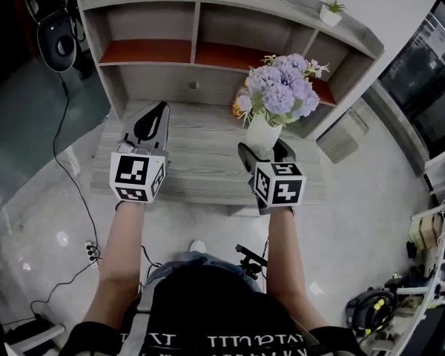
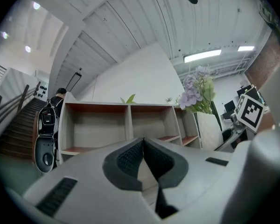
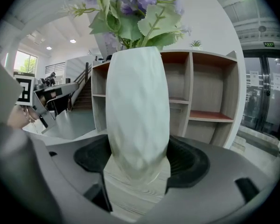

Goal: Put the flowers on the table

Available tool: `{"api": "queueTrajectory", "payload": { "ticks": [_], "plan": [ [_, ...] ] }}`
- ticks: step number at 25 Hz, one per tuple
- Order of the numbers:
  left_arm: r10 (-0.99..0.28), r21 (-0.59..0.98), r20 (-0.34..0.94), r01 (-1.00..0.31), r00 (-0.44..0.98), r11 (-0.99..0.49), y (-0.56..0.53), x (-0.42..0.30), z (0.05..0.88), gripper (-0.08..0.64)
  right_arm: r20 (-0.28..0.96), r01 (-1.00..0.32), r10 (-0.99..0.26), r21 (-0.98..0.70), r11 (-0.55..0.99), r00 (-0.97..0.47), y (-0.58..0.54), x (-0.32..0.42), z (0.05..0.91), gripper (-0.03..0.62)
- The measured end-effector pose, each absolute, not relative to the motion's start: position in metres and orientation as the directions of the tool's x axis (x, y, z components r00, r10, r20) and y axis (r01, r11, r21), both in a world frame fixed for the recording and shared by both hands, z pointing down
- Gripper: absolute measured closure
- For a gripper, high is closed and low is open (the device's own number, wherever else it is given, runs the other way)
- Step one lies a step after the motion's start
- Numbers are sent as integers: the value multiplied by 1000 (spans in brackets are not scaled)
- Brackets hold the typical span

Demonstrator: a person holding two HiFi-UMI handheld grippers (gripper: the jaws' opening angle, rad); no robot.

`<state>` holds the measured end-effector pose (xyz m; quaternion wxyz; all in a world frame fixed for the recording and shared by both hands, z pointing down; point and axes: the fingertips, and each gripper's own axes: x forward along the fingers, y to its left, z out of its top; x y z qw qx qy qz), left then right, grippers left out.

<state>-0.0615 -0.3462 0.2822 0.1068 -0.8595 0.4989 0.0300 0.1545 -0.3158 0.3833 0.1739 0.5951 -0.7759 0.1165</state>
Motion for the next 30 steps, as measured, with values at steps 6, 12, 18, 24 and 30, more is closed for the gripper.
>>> {"api": "queueTrajectory", "payload": {
  "ticks": [6,12,18,24,30],
  "plan": [
    [-856,-166,-116,-859,504,-484,-350,-38,297,548,397,-953,-878,28,301,-266,-329,161,392,216],
    [-852,-172,-88,-851,516,-497,-370,-39,316,548,387,-945,-877,42,325,-284,-349,149,413,216],
    [-843,-162,-66,-839,534,-519,-394,-37,340,548,394,-941,-873,54,334,-287,-371,135,440,216],
    [-839,-139,-50,-836,541,-531,-412,-33,358,548,391,-941,-873,44,335,-292,-388,129,456,216],
    [-842,-116,-32,-839,539,-532,-428,-34,378,548,406,-944,-866,20,330,-294,-405,122,485,216]
  ]
}}
